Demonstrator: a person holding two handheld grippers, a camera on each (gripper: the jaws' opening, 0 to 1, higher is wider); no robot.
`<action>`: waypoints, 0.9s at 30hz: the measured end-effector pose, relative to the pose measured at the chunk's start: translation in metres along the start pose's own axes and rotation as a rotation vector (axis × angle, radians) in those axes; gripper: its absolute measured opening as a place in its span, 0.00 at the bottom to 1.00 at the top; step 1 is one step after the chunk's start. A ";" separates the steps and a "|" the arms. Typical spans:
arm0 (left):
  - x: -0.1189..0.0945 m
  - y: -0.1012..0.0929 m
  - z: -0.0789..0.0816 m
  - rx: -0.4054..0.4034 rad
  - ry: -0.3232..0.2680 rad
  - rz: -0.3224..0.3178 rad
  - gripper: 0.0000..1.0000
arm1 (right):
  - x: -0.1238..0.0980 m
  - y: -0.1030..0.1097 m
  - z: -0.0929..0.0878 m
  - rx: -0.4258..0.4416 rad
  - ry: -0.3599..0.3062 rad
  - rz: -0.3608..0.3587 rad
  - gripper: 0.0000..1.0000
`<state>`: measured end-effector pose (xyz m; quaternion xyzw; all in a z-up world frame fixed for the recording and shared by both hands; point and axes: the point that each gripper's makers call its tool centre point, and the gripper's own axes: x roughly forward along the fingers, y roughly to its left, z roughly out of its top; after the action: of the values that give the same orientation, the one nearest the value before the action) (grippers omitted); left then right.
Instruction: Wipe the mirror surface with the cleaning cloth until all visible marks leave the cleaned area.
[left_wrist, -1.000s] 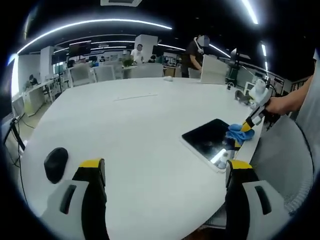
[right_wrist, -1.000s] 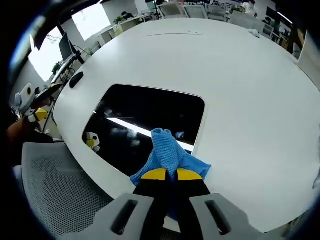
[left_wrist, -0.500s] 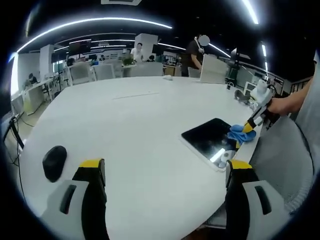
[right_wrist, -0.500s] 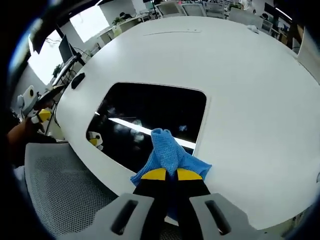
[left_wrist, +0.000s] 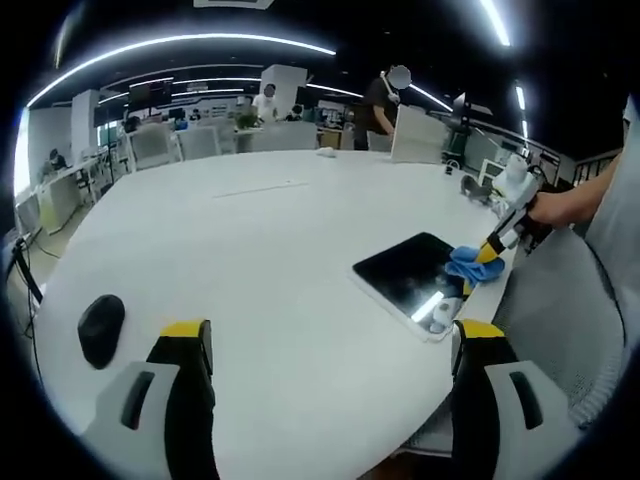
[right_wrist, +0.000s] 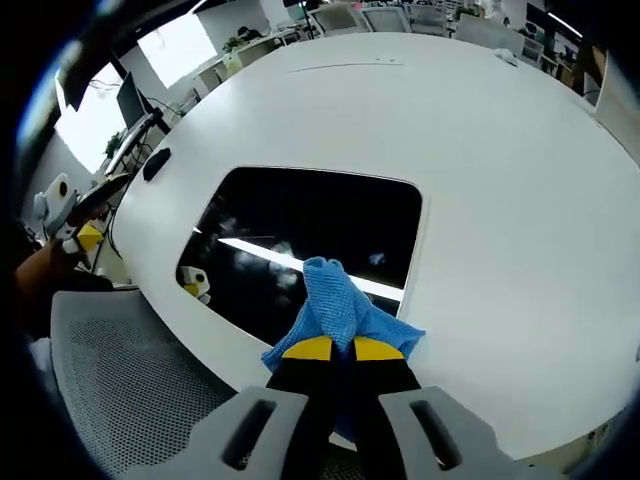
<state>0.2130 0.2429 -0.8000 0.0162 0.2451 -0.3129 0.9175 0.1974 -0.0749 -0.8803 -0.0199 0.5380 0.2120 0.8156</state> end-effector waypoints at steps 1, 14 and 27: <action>0.000 -0.001 -0.001 -0.001 0.004 -0.003 0.99 | 0.000 0.000 0.000 0.000 0.000 -0.001 0.00; -0.002 -0.007 -0.002 0.010 -0.005 -0.010 0.99 | 0.012 0.028 0.011 -0.021 -0.002 0.032 0.00; -0.003 -0.006 0.020 0.035 -0.041 0.002 0.99 | 0.025 0.068 0.021 -0.077 0.004 0.078 0.00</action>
<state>0.2167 0.2362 -0.7801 0.0261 0.2207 -0.3163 0.9222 0.1995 0.0004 -0.8803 -0.0309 0.5316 0.2643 0.8041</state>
